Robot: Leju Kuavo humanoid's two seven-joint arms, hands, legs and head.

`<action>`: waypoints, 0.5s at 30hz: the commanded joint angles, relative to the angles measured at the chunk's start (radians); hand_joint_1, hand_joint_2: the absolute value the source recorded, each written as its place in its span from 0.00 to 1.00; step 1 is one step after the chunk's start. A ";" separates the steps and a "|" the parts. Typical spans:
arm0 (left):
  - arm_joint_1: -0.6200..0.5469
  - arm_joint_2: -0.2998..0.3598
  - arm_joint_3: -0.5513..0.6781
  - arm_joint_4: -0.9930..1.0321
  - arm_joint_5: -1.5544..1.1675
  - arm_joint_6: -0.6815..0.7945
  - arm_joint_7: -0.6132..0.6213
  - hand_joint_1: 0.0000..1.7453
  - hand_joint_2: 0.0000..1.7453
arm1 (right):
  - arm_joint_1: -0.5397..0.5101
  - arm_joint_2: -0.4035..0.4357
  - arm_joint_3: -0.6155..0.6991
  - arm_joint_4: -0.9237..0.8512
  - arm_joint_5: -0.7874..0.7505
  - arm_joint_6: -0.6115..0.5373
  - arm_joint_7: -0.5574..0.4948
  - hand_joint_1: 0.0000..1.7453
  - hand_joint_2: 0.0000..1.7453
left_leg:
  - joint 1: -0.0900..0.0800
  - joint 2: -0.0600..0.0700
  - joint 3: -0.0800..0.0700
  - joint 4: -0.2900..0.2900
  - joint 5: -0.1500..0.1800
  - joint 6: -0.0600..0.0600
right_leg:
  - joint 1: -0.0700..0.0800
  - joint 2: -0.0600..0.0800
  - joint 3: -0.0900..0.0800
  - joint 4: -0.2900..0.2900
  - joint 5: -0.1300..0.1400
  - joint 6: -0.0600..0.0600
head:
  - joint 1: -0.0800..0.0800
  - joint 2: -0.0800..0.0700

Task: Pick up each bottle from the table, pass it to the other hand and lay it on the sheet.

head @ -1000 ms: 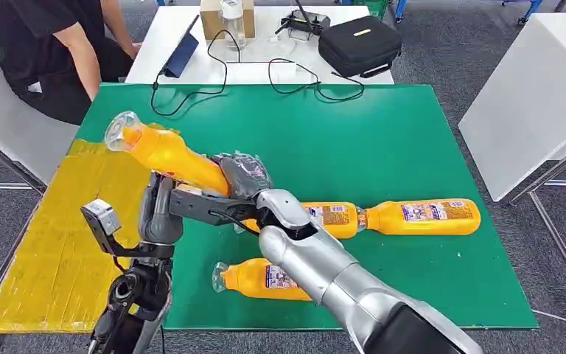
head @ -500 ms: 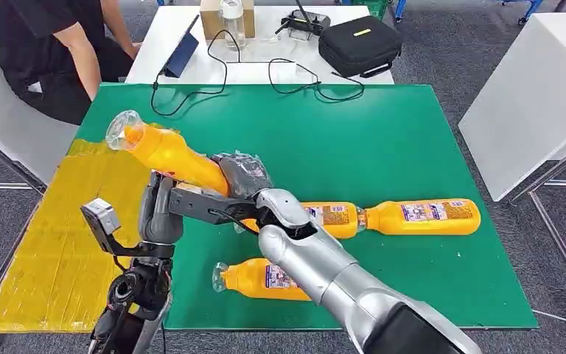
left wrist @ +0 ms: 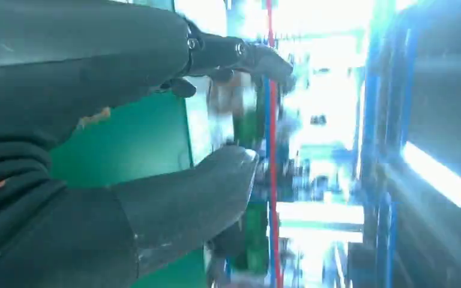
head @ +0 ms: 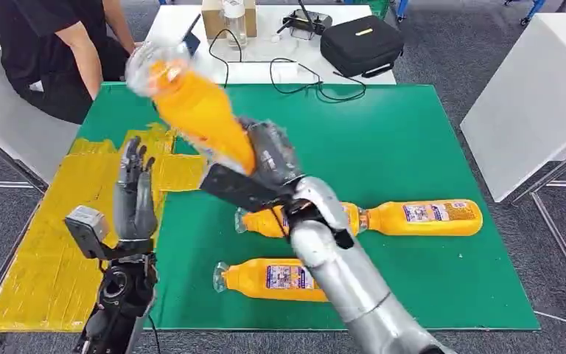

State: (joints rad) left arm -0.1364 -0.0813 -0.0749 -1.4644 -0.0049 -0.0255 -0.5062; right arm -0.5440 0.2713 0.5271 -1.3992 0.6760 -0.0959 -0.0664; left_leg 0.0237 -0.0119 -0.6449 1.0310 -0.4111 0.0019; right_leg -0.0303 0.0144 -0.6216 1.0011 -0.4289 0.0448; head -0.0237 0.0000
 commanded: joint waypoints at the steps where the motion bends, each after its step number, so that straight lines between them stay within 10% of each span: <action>1: 0.027 0.018 0.090 -0.016 -0.029 0.002 -0.032 0.00 1.00 | 0.158 -0.126 -0.225 -0.374 -0.004 0.019 -0.048 1.00 1.00 | 0.000 -0.005 0.005 -0.002 -0.001 0.002 | 0.001 -0.007 0.008 -0.003 -0.002 -0.002 | 0.000 0.000; 15: 0.055 0.117 -0.044 -0.194 -0.022 0.010 -0.008 0.00 1.00 | 0.266 -0.267 -0.174 -0.434 -0.081 -0.046 -0.083 0.99 1.00 | 0.001 -0.002 0.004 -0.001 -0.002 0.002 | 0.002 -0.005 0.007 -0.002 -0.002 -0.003 | 0.000 0.000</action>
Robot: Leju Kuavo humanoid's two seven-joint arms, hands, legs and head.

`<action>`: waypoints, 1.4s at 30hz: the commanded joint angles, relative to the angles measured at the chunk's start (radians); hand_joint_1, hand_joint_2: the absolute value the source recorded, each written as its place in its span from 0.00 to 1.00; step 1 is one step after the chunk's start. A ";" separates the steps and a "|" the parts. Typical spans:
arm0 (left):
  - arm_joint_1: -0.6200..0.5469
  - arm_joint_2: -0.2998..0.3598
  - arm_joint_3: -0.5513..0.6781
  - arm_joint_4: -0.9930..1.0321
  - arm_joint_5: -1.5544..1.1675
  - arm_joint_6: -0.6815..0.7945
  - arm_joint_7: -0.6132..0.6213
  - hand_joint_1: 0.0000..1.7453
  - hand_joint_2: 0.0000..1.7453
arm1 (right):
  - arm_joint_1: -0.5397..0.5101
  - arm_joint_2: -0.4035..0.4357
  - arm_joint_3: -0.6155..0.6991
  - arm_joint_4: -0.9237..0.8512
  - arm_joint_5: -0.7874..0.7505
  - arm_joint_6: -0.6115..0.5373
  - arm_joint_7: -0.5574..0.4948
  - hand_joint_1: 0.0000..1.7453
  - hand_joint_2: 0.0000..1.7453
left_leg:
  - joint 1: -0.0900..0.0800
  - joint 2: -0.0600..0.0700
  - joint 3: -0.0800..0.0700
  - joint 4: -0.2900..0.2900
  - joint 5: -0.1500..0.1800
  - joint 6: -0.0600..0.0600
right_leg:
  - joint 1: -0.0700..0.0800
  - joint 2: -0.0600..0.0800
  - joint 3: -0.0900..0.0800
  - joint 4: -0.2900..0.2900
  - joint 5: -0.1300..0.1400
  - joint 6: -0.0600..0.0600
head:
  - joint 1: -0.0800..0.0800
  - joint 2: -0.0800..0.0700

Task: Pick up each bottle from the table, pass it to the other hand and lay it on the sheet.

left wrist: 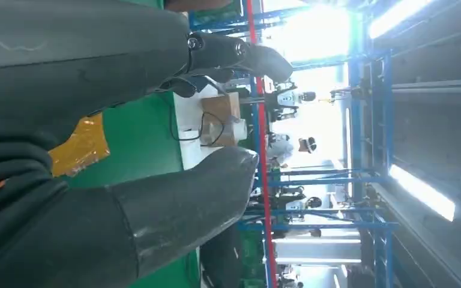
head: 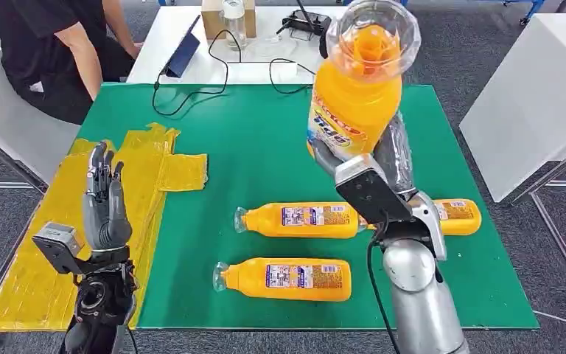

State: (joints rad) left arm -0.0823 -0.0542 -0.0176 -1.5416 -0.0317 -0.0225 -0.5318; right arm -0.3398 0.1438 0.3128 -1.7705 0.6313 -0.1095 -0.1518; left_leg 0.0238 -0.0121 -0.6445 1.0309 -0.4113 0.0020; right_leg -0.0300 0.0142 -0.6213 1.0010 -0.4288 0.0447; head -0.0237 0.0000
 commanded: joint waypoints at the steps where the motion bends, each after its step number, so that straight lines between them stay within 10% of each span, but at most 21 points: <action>1: 0.006 0.092 -0.107 -0.134 0.023 0.012 0.019 0.00 1.00 | 0.081 -0.145 0.053 -0.069 -0.045 -0.034 0.006 0.96 1.00 | 0.001 -0.002 0.002 0.000 -0.001 0.001 | 0.001 -0.003 0.004 -0.001 -0.001 -0.002 | 0.000 0.000; 9: 0.163 0.108 -0.309 -0.057 0.196 -0.085 -0.037 0.00 1.00 | 0.231 -0.162 0.251 0.173 -0.124 -0.121 -0.109 0.95 1.00 | 0.000 0.002 0.010 -0.005 -0.003 0.001 | 0.001 0.000 0.011 -0.006 -0.002 -0.003 | 0.000 0.000; 30: 0.180 0.027 -0.291 -0.099 0.170 -0.123 -0.054 0.00 1.00 | 0.371 -0.058 0.137 -0.058 0.093 -0.035 -0.029 0.93 1.00 | 0.000 -0.001 0.001 -0.001 -0.003 0.001 | 0.000 -0.001 0.002 -0.001 -0.002 -0.003 | 0.000 0.000; 31: 0.179 0.030 -0.286 -0.105 0.151 -0.132 -0.046 0.00 0.00 | 0.377 -0.050 0.124 -0.077 0.103 -0.025 -0.030 0.94 1.00 | -0.001 0.000 0.003 0.000 -0.004 0.002 | 0.000 -0.001 0.003 0.000 -0.003 -0.003 | 0.000 0.000; 42: 0.126 0.014 -0.242 -0.079 0.156 -0.181 -0.048 0.00 0.00 | 0.418 -0.024 0.060 -0.207 0.165 0.008 -0.014 0.92 1.00 | 0.000 -0.002 0.001 -0.001 -0.002 0.002 | 0.000 -0.003 0.003 -0.001 -0.002 -0.002 | 0.000 0.000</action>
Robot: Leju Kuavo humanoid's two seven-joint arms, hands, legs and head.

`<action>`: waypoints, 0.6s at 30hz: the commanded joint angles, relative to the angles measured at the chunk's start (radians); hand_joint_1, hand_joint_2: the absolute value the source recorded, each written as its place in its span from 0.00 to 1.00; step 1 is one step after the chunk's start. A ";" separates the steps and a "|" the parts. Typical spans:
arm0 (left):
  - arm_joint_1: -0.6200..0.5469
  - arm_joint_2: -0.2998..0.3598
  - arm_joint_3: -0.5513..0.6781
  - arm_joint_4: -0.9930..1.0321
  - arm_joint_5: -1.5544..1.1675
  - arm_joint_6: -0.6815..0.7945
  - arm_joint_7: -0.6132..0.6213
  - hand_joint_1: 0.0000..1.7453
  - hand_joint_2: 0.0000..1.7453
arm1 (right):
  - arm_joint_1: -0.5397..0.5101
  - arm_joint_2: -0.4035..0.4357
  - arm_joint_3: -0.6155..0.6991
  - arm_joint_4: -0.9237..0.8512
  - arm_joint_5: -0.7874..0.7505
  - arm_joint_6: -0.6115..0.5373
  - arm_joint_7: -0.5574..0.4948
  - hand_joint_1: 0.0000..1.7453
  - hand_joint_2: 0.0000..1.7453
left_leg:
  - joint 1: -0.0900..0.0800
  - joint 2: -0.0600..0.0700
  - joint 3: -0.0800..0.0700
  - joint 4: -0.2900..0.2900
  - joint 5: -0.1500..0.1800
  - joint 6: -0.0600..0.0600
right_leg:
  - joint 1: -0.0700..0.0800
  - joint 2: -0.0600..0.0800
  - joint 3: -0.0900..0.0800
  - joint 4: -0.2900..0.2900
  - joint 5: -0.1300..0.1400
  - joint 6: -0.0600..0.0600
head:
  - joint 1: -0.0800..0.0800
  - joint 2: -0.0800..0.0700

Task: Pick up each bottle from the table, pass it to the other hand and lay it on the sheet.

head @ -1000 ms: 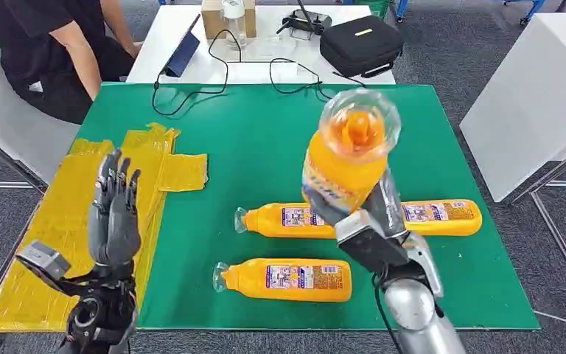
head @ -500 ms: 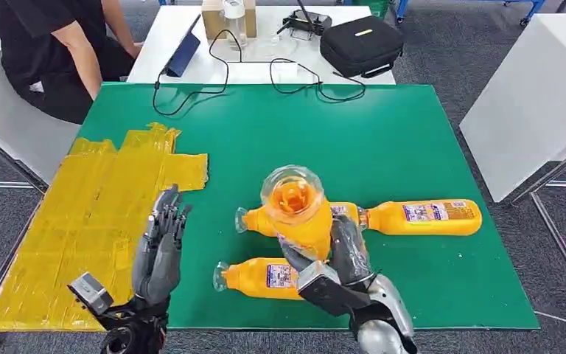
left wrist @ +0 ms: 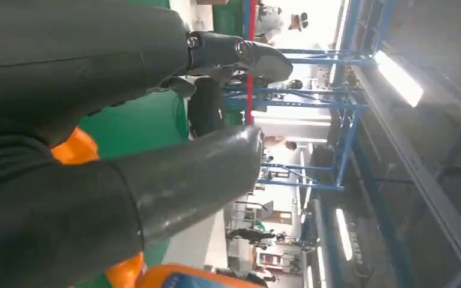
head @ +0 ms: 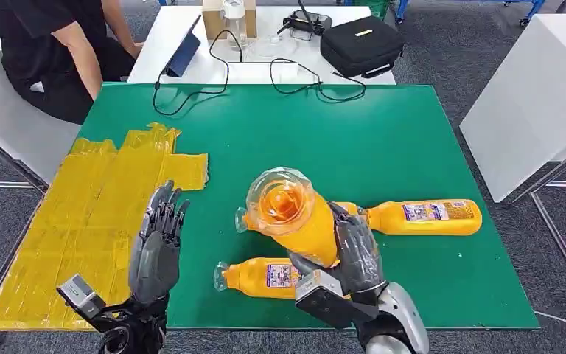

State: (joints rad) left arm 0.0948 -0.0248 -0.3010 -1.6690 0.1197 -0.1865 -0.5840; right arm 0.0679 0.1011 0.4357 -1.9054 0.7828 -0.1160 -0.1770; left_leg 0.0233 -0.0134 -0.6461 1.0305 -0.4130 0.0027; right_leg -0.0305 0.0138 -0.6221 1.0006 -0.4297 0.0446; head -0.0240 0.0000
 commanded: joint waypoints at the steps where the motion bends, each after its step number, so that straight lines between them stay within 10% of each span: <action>1: -0.051 -0.015 0.041 0.049 0.005 -0.017 0.004 0.00 0.00 | 0.010 0.018 -0.063 -0.072 0.014 0.015 0.011 0.92 1.00 | 0.000 -0.001 0.004 -0.001 -0.001 0.001 | 0.001 -0.003 0.005 -0.001 -0.002 -0.003 | 0.000 0.000; 18: -0.093 -0.005 0.041 0.093 0.023 -0.041 -0.002 0.00 0.00 | 0.020 0.004 -0.065 -0.074 0.021 0.002 0.009 0.91 1.00 | 0.000 0.001 0.008 -0.002 -0.002 0.001 | 0.002 -0.002 0.008 -0.002 -0.002 -0.003 | 0.000 0.000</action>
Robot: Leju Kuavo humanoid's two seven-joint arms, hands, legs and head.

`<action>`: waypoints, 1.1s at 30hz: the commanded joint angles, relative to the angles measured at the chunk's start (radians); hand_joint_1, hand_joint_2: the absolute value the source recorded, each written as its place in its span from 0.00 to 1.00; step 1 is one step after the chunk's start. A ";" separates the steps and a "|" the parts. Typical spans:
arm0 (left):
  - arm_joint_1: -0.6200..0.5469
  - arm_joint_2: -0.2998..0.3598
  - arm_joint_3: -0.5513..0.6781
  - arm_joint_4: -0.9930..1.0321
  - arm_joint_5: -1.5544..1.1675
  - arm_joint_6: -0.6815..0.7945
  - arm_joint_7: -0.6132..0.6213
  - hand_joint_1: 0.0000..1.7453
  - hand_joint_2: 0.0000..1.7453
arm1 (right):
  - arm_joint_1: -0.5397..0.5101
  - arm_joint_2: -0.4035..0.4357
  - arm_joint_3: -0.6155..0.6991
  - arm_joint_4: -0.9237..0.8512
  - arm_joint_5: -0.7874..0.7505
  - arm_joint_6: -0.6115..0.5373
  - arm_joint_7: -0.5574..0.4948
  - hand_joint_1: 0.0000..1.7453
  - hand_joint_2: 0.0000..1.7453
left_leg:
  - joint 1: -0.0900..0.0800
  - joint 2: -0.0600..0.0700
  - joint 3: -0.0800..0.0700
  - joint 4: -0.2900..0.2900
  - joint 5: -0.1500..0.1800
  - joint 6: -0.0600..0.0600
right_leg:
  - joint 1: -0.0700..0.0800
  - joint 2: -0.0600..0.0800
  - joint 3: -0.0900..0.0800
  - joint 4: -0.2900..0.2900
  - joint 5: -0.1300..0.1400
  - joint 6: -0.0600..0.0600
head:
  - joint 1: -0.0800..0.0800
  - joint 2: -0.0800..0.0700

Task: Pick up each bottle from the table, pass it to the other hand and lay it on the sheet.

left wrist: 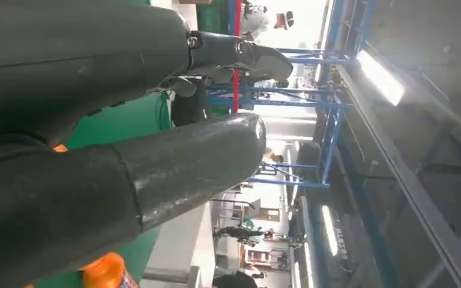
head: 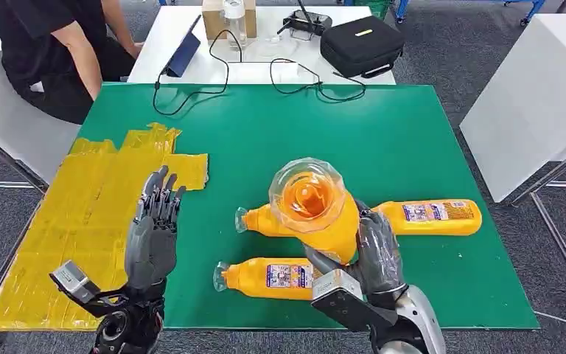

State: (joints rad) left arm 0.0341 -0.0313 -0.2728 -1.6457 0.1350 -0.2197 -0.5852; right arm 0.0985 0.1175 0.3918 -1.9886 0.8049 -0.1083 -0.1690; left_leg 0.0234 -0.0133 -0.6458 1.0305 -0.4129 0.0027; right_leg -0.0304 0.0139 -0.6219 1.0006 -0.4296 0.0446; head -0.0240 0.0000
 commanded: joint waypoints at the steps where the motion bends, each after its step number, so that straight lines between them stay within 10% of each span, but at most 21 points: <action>1: -0.032 0.002 0.013 0.069 0.007 -0.008 -0.001 0.00 0.00 | -0.010 -0.013 -0.021 0.010 -0.001 -0.006 0.001 0.91 1.00 | 0.000 0.000 0.005 -0.001 -0.001 0.001 | 0.001 -0.001 0.005 -0.001 -0.001 -0.003 | 0.000 0.000; 2: -0.039 0.006 0.016 0.074 0.017 -0.012 -0.006 0.00 1.00 | -0.007 -0.017 -0.018 0.005 -0.001 -0.011 0.000 0.89 1.00 | 0.000 0.001 0.006 -0.001 -0.002 0.001 | 0.001 -0.002 0.006 -0.002 -0.002 -0.003 | 0.000 0.000; 23: -0.059 0.006 0.049 0.107 0.056 -0.039 0.008 0.00 1.00 | -0.068 -0.008 -0.031 0.017 -0.027 0.005 0.034 0.86 1.00 | 0.000 0.002 0.007 -0.002 -0.002 0.001 | 0.001 -0.001 0.007 -0.002 -0.001 -0.004 | 0.000 0.000; 24: -0.059 0.000 0.053 0.103 0.057 -0.043 0.007 0.26 1.00 | -0.071 -0.002 -0.035 0.018 -0.025 0.012 0.036 0.85 1.00 | 0.000 0.002 0.008 -0.002 -0.002 0.002 | 0.002 -0.001 0.008 -0.002 -0.002 -0.004 | 0.000 0.000; 25: -0.055 -0.006 0.055 0.097 0.059 -0.044 0.005 1.00 1.00 | -0.071 -0.001 -0.038 0.019 -0.024 0.015 0.036 0.85 1.00 | 0.000 0.001 0.004 -0.001 -0.001 0.001 | 0.001 -0.001 0.004 -0.001 -0.001 -0.003 | 0.000 0.000; 33: -0.048 -0.012 0.067 0.073 0.060 -0.043 0.006 1.00 1.00 | -0.074 0.003 -0.040 0.019 -0.023 0.022 0.034 0.87 1.00 | 0.000 0.002 0.008 -0.001 -0.002 0.002 | 0.001 -0.001 0.008 -0.002 -0.002 -0.004 | 0.000 0.000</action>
State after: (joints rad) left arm 0.0071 -0.0324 -0.2304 -1.6033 0.1949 -0.2617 -0.5783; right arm 0.0603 0.1171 0.3799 -1.9970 0.7832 -0.0969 -0.1362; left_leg 0.0234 -0.0134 -0.6460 1.0305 -0.4129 0.0028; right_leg -0.0304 0.0138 -0.6218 1.0006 -0.4296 0.0446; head -0.0237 0.0000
